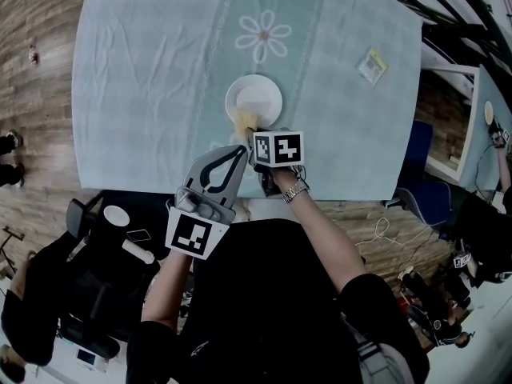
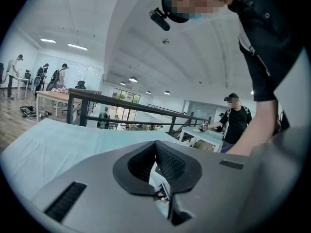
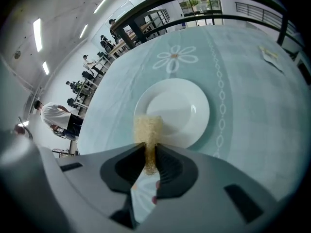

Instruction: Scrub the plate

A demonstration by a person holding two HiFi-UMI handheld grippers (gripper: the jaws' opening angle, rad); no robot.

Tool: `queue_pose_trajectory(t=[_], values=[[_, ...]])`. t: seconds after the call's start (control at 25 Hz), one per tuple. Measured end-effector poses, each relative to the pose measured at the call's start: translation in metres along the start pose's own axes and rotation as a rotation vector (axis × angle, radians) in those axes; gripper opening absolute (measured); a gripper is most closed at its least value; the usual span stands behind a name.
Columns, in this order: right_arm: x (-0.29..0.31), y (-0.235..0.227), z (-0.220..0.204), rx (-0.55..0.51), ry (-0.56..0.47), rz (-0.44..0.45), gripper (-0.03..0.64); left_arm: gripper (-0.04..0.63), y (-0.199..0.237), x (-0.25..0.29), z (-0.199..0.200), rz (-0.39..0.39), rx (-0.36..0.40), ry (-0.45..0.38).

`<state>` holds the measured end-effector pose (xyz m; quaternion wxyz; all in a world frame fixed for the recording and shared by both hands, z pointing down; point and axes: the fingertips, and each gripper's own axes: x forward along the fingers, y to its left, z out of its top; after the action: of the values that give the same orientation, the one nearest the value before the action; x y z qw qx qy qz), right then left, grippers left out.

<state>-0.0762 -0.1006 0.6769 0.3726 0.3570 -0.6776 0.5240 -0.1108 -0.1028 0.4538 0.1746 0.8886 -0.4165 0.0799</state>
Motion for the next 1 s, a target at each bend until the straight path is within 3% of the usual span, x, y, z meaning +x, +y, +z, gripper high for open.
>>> queue_pose_trajectory(t=[0.52,0.72,1.0], values=[[-0.023,-0.05,-0.005,0.064,-0.018,-0.063,0.061,0.012,-0.009,0.004,0.0,-0.053,0.067,0.014],[-0.031,-0.071,0.004,0.112,-0.052,-0.094,0.061,0.012,-0.006,0.002,-0.001,-0.041,0.032,0.009],[-0.042,-0.093,0.02,0.157,-0.113,-0.133,0.06,0.012,-0.008,0.002,-0.002,-0.067,0.069,0.017]])
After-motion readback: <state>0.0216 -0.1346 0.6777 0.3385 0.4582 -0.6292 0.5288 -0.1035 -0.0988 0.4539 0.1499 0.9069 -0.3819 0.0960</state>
